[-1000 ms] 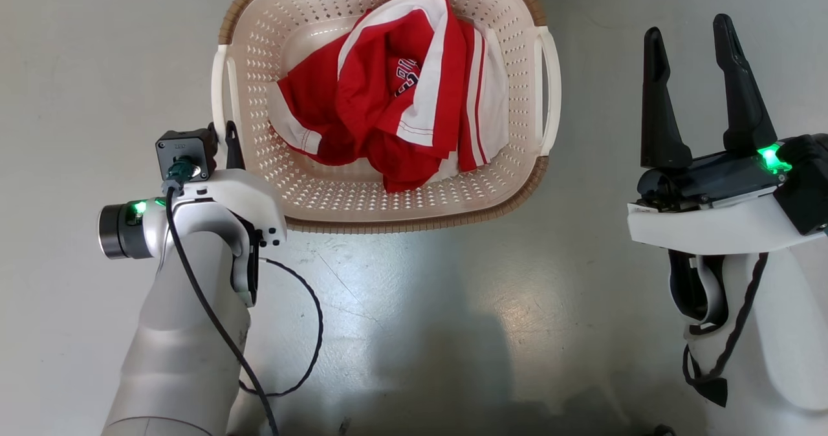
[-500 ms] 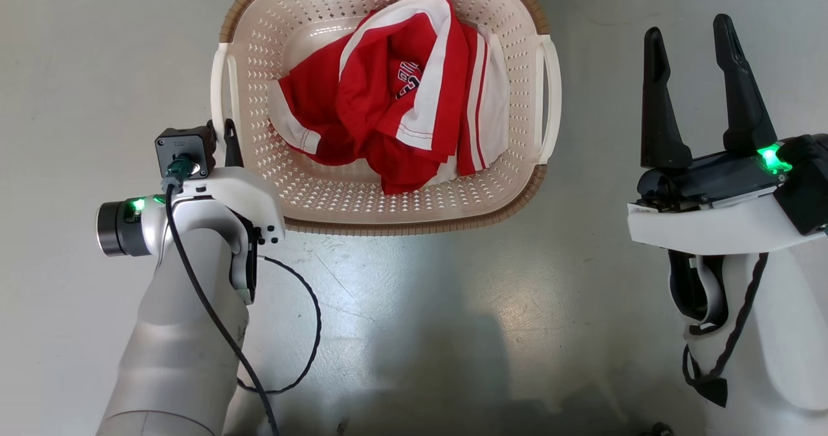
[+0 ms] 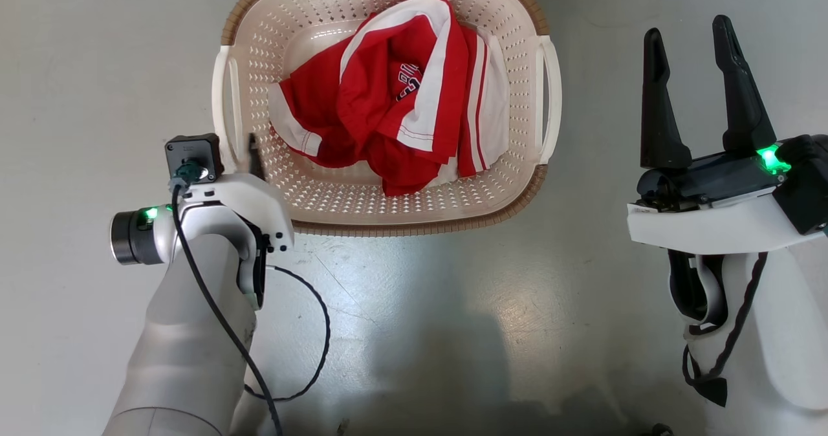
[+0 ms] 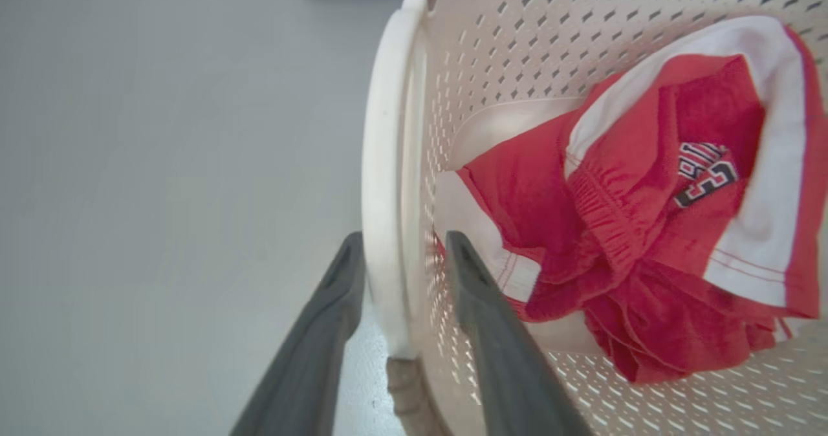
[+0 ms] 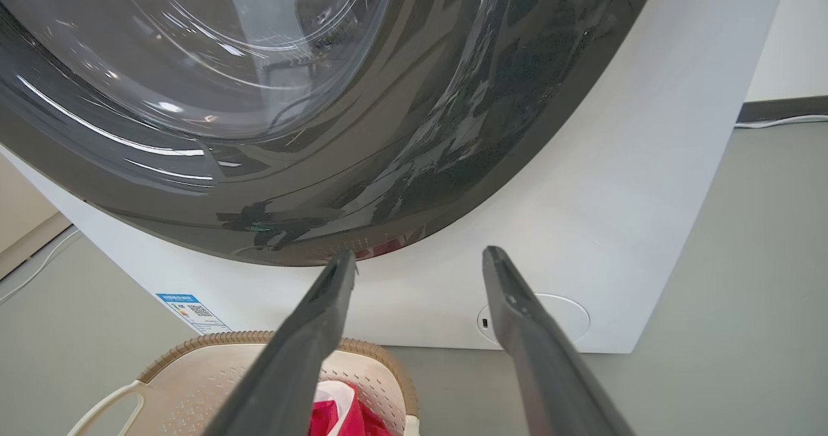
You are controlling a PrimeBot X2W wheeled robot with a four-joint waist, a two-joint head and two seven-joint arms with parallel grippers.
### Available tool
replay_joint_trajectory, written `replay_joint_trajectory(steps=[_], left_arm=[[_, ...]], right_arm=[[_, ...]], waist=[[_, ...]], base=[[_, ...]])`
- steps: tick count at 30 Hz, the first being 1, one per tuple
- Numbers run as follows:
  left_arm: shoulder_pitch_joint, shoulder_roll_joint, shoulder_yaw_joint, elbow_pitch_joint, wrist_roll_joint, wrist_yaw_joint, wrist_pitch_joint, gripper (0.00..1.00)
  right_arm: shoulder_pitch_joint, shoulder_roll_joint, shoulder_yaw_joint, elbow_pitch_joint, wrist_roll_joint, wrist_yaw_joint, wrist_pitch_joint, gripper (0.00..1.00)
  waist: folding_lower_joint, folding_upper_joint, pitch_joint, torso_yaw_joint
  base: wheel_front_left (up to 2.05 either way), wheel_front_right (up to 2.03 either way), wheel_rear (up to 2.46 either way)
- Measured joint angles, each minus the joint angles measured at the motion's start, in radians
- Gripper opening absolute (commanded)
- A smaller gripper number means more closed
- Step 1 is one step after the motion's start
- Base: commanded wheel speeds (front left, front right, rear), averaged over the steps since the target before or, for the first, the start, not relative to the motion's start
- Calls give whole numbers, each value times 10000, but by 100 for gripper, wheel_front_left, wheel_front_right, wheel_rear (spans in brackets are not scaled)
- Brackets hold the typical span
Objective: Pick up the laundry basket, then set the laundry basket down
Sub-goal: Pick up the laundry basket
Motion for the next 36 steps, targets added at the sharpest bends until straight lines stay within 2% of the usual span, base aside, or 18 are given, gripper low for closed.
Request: replay_joint_trajectory(steps=[11, 18, 27, 36], left_arm=[[4, -23, 29, -136, -75, 88, 0, 100], [69, 2, 86, -794, -67, 159, 0, 100], [814, 6, -36, -2788, 194, 52, 0, 100], [2524, 10, -201, -5520, 272, 81, 0, 100]], right_arm=[[-1, -2, 2, 50, 0, 0, 0, 100], [1, -2, 8, 144, 63, 0, 0, 100], [18, -2, 63, 395, 71, 0, 0, 100], [228, 0, 77, 731, 173, 0, -25, 100]], waist=[[0, 0, -125, 19], [0, 0, -354, 55], [0, 0, -1010, 132], [0, 0, -2042, 178]], base=[[0, 0, 0], [0, 0, 0], [0, 0, 0], [0, 0, 0]])
